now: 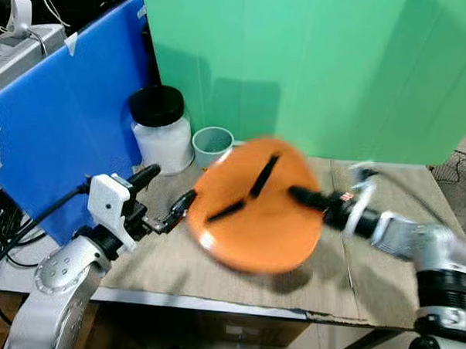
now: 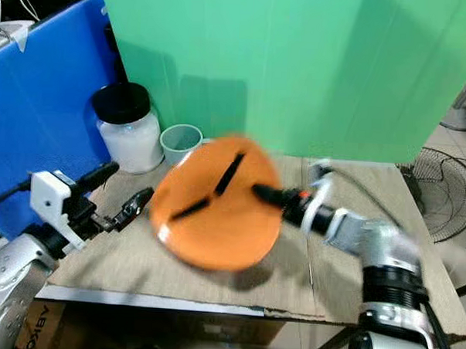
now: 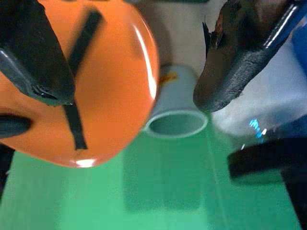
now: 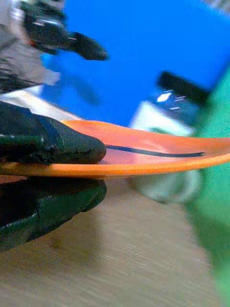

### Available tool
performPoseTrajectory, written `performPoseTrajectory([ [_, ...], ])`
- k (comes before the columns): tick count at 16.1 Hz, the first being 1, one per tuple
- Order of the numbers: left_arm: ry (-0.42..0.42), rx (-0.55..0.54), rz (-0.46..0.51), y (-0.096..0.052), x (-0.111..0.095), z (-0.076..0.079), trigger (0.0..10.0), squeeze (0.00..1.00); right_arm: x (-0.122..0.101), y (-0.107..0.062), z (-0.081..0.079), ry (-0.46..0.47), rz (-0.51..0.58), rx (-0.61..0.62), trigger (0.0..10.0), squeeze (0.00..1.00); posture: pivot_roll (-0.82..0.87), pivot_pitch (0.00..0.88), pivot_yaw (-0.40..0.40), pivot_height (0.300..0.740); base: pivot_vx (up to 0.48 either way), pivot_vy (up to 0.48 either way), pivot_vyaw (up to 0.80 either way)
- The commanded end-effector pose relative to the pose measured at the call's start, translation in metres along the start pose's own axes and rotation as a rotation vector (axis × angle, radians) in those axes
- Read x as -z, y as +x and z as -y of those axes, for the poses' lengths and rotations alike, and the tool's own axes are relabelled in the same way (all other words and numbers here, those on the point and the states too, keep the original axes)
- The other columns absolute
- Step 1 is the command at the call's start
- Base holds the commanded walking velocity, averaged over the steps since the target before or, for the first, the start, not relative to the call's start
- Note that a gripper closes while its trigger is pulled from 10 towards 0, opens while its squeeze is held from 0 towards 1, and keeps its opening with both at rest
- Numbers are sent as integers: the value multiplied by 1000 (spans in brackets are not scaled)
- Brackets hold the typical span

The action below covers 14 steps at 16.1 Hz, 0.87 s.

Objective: Setting the table

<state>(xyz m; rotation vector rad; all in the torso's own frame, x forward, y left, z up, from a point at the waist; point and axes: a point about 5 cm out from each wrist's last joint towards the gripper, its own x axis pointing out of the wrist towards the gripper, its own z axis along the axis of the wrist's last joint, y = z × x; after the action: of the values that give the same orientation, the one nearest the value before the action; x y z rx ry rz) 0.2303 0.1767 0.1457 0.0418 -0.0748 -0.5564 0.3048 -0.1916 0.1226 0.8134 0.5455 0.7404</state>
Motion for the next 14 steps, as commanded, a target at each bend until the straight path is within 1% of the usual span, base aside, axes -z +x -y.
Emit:
performPoseTrajectory([
  [1, 11, -12, -10, -1, -4, 6, 10000, 0, -16, -8, -12, -24, 107, -25, 0, 0, -60, 0, 39, 740, 0, 0, 0],
  [2, 18, -20, -19, -1, -4, 7, 10000, 0, -18, -12, -14, -29, 132, -19, 0, 0, -60, 0, 38, 740, 0, 0, 0],
  [3, 38, -43, -33, -1, -4, 11, 10000, 0, -23, -21, -20, -62, 185, 3, 0, 0, -57, 0, 39, 740, 0, 0, 0],
  [4, 42, -53, -38, -1, -5, 12, 10000, 0, -24, -24, -22, -77, 205, 13, 0, 0, -57, 0, 41, 740, 0, 0, 0],
  [5, 61, -73, -42, 0, -5, 13, 10000, 0, -26, -29, -25, -121, 233, 43, 3725, 0, -58, 0, 44, 740, 0, 0, 0],
  [6, 77, -112, -53, 1, -6, 16, 10000, 0, -28, -37, -33, -228, 303, 101, 10000, 0, -71, 0, 59, 740, 0, 0, 0],
  [7, 82, -150, -58, 3, -6, 18, 10000, 0, -27, -43, -39, -241, 358, 125, 10000, 0, -73, 0, 65, 740, 0, 0, 0],
  [8, 77, -169, -57, 5, -7, 20, 10000, 0, -26, -46, -41, -223, 381, 141, 10000, 0, -74, 0, 67, 740, 0, 0, -463],
  [9, 84, -206, -43, 7, -11, 24, 10000, 0, -21, -53, -43, -182, 432, 166, 10000, 0, -85, 0, 80, 740, 0, 0, -800],
  [10, 88, -219, -40, 7, -12, 26, 10000, 0, -19, -55, -44, -166, 447, 175, 10000, 0, -86, 0, 82, 740, 0, 0, -800],
  [11, 86, -236, -36, 9, -12, 27, 10000, 0, -16, -57, -45, -169, 456, 190, 10000, 0, -89, 0, 85, 740, 0, 0, 0],
  [12, 91, -276, -34, 11, -12, 28, 10000, 0, -9, -56, -50, -174, 464, 205, 10000, 0, -96, 0, 93, 740, 0, 0, 0],
  [13, 96, -302, -36, 13, -12, 29, 10000, 0, -9, -47, -59, -209, 481, 232, 10000, 0, -102, 0, 95, 740, 0, 0, -800],
  [14, 112, -324, -33, 12, -14, 29, 10000, 0, -15, -38, -70, -191, 543, 215, 10000, 0, -101, 0, 94, 740, 0, 0, -800],
])
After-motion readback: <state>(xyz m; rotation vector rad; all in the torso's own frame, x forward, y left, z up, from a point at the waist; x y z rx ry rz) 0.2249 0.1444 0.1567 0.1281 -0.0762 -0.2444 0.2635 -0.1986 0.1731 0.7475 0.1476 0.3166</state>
